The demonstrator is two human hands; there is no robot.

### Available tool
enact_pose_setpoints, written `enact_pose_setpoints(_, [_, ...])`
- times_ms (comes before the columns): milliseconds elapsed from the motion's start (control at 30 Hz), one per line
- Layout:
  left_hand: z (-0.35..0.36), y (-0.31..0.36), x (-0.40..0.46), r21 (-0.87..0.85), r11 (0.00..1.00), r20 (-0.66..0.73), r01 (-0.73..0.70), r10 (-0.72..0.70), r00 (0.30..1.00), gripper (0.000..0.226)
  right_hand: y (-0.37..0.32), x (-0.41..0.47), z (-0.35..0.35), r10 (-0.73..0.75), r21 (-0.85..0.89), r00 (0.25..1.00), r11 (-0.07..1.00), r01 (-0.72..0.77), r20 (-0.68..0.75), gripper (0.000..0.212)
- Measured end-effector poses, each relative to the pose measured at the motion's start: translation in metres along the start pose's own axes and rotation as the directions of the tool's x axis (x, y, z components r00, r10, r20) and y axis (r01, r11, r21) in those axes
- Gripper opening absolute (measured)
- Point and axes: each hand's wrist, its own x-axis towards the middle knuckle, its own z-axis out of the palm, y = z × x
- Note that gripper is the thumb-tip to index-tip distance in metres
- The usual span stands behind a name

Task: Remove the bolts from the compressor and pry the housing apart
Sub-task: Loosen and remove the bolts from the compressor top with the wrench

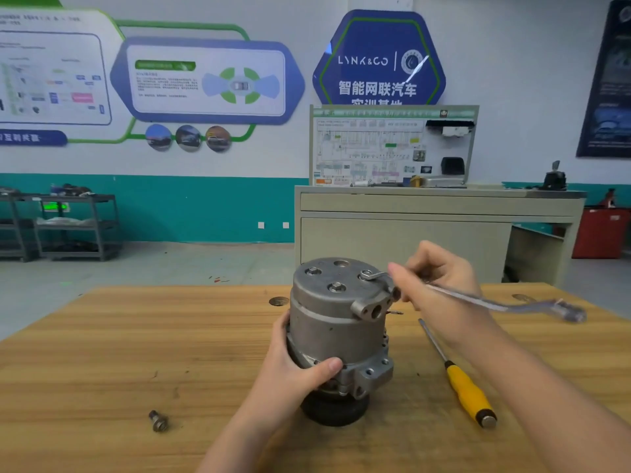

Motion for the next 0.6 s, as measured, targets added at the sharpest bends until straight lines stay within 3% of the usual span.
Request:
enact_pose_setpoints(33, [-0.001, -0.001, 0.001, -0.003, 1.0, 0.002, -0.002, 0.002, 1.0, 0.107, 0.006, 0.005, -0.006, 0.127, 0.251, 0.991, 0.959, -0.135, 0.047, 0.04])
enact_pose_setpoints(67, [-0.002, -0.001, 0.001, -0.005, 1.0, 0.006, -0.004, 0.004, 1.0, 0.109, 0.012, 0.013, -0.011, 0.256, 0.461, 0.958, 0.84, -0.287, 0.132, 0.036])
enact_pose_setpoints(100, [-0.002, -0.002, 0.002, -0.004, 1.0, 0.014, -0.002, 0.002, 1.0, 0.112, 0.017, 0.023, -0.015, 0.364, 0.561, 0.904, 0.71, -0.425, 0.225, 0.031])
enact_pose_setpoints(167, [-0.001, -0.003, 0.003, 0.006, 1.0, 0.037, 0.008, -0.008, 0.999, 0.11, 0.026, 0.044, -0.016, 0.509, 0.53, 0.789, 0.588, -0.611, 0.344, 0.025])
enact_pose_setpoints(267, [-0.001, -0.003, 0.004, 0.025, 1.0, 0.042, -0.002, 0.001, 0.999, 0.106, 0.033, 0.073, -0.003, 0.594, 0.384, 0.685, 0.567, -0.728, 0.421, 0.017])
enact_pose_setpoints(333, [-0.002, -0.003, 0.004, 0.038, 0.999, 0.021, -0.02, 0.019, 1.0, 0.109, 0.03, 0.084, 0.01, 0.583, 0.393, 0.707, 0.588, -0.708, 0.402, 0.028])
enact_pose_setpoints(367, [-0.002, -0.003, 0.003, 0.04, 0.999, 0.018, -0.029, 0.028, 0.999, 0.11, 0.026, 0.088, 0.013, 0.549, 0.495, 0.746, 0.561, -0.663, 0.378, 0.033])
enact_pose_setpoints(467, [-0.003, -0.003, 0.003, 0.047, 0.998, 0.005, -0.044, 0.044, 0.999, 0.106, 0.007, 0.089, 0.015, 0.47, 0.805, 0.842, 0.372, -0.461, 0.265, 0.029])
enact_pose_setpoints(500, [-0.003, -0.003, 0.003, 0.046, 0.998, -0.003, -0.047, 0.047, 0.999, 0.104, 0.002, 0.084, 0.012, 0.483, 0.819, 0.855, 0.402, -0.41, 0.19, 0.032])
enact_pose_setpoints(600, [-0.002, -0.003, 0.003, 0.034, 0.998, -0.008, -0.047, 0.047, 0.999, 0.101, -0.004, 0.063, 0.002, 0.509, 0.613, 0.858, 0.701, -0.364, -0.072, 0.033])
